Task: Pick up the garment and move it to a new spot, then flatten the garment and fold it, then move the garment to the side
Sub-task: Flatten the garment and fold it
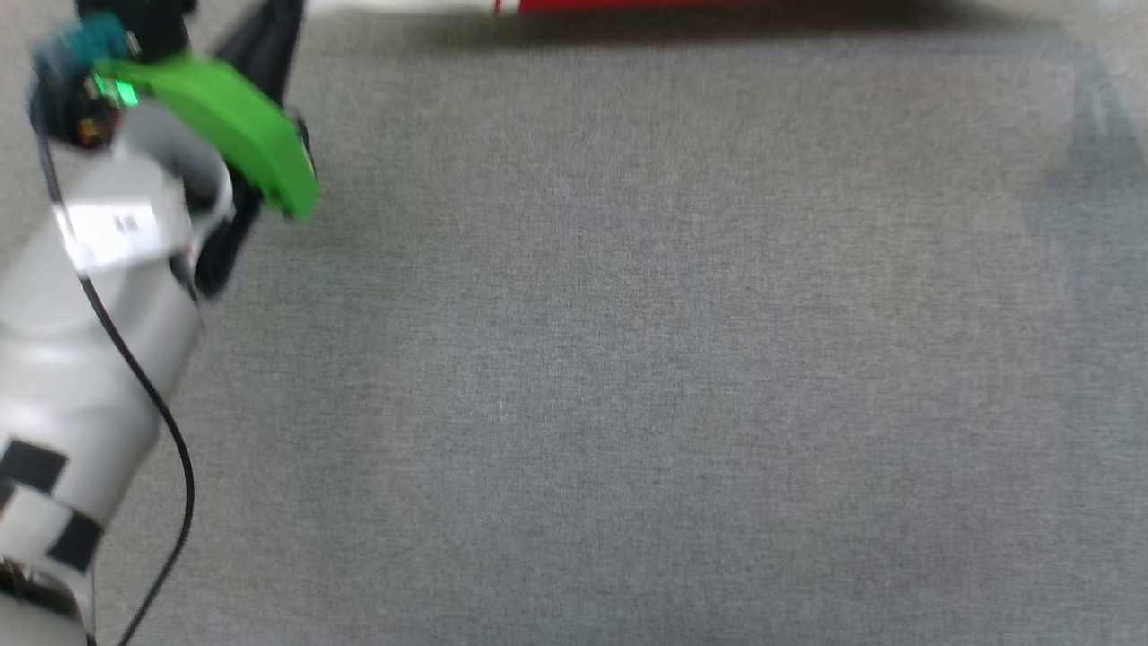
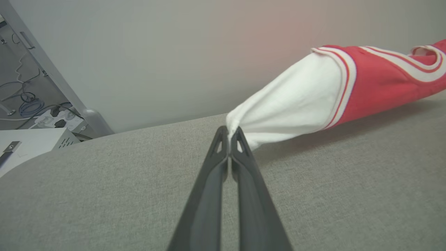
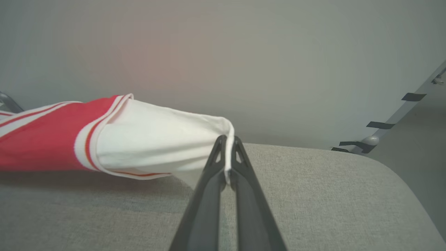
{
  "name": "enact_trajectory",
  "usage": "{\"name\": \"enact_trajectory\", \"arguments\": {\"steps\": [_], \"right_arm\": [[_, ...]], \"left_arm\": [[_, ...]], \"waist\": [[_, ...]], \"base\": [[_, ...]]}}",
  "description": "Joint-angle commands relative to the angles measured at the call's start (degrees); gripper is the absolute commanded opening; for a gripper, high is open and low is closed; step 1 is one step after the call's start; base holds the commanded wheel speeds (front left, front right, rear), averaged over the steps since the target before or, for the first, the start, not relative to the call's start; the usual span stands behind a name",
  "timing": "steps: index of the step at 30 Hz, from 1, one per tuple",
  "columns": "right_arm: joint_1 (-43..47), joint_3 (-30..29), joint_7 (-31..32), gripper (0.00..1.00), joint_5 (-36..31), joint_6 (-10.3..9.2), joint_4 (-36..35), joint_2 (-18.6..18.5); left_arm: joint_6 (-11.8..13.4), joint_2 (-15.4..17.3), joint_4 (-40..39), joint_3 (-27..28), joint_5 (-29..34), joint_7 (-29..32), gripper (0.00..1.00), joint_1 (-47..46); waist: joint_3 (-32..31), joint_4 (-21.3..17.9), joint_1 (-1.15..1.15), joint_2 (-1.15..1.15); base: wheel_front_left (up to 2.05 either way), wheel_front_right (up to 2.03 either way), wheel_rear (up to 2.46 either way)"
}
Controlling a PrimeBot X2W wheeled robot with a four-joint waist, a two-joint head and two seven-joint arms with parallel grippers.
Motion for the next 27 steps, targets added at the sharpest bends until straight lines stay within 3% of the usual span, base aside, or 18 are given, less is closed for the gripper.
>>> {"name": "enact_trajectory", "arguments": {"steps": [1, 7, 13, 27], "right_arm": [[4.02, 1.11, 0.72, 0.00, 1.95, -0.08, -1.33, -1.48], [18.00, 2.99, 2.13, 0.00, 9.48, -0.08, -6.52, -5.72], [28.89, 4.04, 2.87, 0.00, 13.09, -0.08, -11.83, -8.79], [47.73, 3.21, 7.23, 0.00, 16.90, -0.08, -20.17, -11.20]], "left_arm": [[-0.13, 0.77, -0.63, -0.63, -0.81, -0.57, 0.00, 3.63], [0.08, 1.79, -3.46, -1.96, -3.11, -1.56, 0.00, 16.09], [1.97, 3.07, -7.52, -3.83, -3.73, -1.42, 0.00, 25.09], [4.67, 7.43, -14.76, -7.19, -7.03, 1.84, 0.00, 40.92]], "waist": [[-5.81, -0.05, 0.00, 0.00], [-11.35, 0.17, 0.00, 0.00], [-15.16, 0.25, 0.00, 0.00], [-23.44, -1.26, 0.00, 0.00]], "base": [[0.00, 0.00, 0.00], [0.00, 0.00, 0.00], [0.00, 0.00, 0.00], [0.00, 0.00, 0.00]]}}
